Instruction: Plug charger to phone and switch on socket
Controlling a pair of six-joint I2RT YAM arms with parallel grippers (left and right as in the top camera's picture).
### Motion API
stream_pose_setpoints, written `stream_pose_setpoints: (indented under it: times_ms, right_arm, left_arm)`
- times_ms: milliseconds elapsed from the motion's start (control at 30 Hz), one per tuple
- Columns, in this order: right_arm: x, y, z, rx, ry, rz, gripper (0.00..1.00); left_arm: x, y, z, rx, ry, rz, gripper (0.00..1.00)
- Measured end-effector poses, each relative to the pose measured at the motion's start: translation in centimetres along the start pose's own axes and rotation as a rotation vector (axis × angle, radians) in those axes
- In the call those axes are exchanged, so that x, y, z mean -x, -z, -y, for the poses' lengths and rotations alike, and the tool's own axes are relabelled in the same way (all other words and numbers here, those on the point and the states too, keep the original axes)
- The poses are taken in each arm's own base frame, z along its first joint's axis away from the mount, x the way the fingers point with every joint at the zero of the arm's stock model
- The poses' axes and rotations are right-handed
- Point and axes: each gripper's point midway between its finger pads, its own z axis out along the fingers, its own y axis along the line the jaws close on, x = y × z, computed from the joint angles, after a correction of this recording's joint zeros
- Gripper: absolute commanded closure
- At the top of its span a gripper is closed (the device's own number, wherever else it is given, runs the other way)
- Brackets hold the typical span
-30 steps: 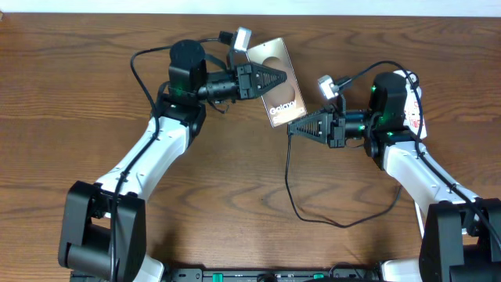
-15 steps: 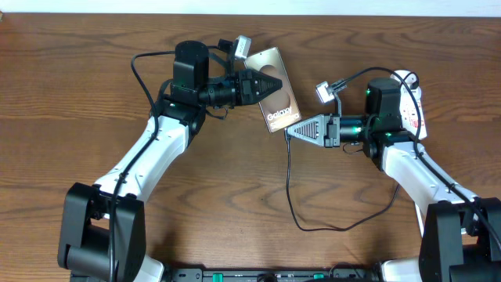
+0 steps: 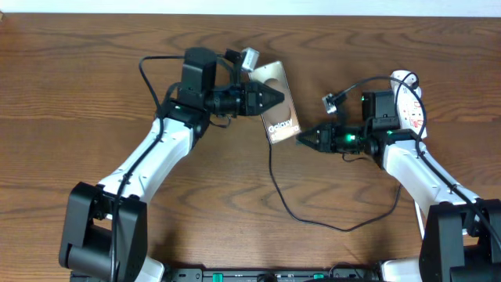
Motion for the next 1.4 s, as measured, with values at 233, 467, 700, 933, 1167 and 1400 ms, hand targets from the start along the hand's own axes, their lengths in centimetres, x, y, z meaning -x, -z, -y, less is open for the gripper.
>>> stream_pose_setpoints:
  times_ms: [233, 467, 700, 933, 1167, 1400]
  right_arm:
    - [-2.1, 3.0, 9.8, -0.582, -0.102, -0.008, 0.67]
    - [-1.5, 4.6, 9.4, -0.690, -0.117, -0.033, 0.30]
    - [2.5, 2.2, 2.1, -0.680, 0.123, 0.013, 0.25]
    - [0.4, -2.9, 0.4, -0.695, 0.269, -0.066, 0.21]
    - [-3.7, -7.8, 4.8, -0.789, 0.316, -0.261, 0.07]
    - [-4.7, -5.8, 7.2, -0.917, 0.283, -0.347, 0.01]
  left_arm:
    - [-1.7, -0.1, -2.7, 0.130, 0.113, -0.027, 0.93]
    - [-3.7, 1.8, -8.8, 0.462, 0.226, -0.011, 0.92]
    - [-3.2, 5.0, -12.5, 0.652, 0.270, 0.055, 0.93]
    - [-3.7, 8.7, -15.0, 0.749, 0.364, 0.072, 0.93]
    - [-4.7, 9.8, -15.6, 0.785, 0.412, 0.052, 0.93]
    - [-5.1, 9.9, -15.6, 0.791, 0.425, 0.038, 0.93]
